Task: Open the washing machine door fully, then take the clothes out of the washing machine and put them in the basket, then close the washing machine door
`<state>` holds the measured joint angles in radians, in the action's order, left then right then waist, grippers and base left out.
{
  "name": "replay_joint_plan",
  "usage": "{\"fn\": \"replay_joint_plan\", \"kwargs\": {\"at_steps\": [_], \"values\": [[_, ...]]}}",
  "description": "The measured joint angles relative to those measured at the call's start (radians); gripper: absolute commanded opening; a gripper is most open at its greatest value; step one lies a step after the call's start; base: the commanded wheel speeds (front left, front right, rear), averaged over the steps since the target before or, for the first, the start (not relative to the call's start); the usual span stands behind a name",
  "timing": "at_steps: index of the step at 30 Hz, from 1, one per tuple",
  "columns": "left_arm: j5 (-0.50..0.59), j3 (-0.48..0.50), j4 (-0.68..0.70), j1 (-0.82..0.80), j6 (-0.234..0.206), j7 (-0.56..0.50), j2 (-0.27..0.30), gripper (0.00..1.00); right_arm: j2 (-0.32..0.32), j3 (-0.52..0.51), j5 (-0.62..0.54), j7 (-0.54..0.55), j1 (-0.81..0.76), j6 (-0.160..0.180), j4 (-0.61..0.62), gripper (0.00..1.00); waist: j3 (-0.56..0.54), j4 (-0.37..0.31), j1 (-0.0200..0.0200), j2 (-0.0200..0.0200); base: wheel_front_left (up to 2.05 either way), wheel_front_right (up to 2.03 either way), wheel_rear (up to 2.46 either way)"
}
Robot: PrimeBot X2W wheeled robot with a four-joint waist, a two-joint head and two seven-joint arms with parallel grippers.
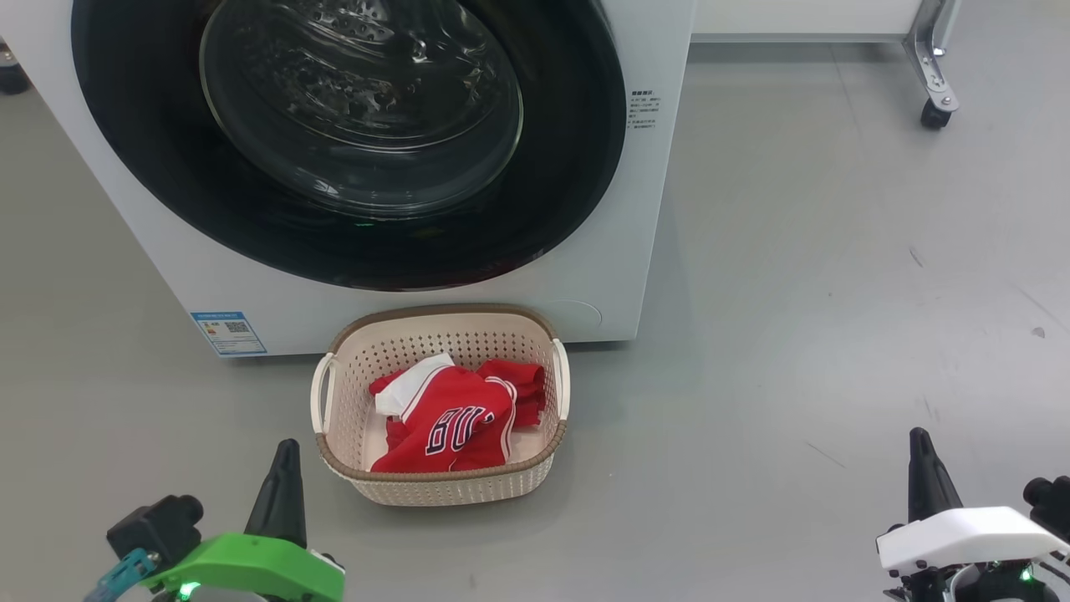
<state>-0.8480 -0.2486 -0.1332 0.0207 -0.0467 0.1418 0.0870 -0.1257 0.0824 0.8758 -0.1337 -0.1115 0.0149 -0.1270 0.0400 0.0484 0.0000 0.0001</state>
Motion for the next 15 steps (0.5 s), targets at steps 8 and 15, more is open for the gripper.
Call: {"fn": "replay_joint_plan", "kwargs": {"at_steps": [8, 15], "values": [[-0.097, 0.028, -0.014, -0.001, 0.017, -0.019, 0.002, 0.00, 0.003, -0.017, 0.095, 0.024, 0.015, -0.014, -0.015, 0.00, -0.004, -0.006, 0.0000, 0.0000, 0.00, 0.00, 0.00], [-0.189, 0.054, -0.023, -0.002, 0.034, -0.039, 0.003, 0.00, 0.008, -0.033, 0.178, 0.042, 0.033, -0.027, -0.028, 0.00, -0.008, -0.011, 0.0000, 0.0000, 0.00, 0.00, 0.00]]}}
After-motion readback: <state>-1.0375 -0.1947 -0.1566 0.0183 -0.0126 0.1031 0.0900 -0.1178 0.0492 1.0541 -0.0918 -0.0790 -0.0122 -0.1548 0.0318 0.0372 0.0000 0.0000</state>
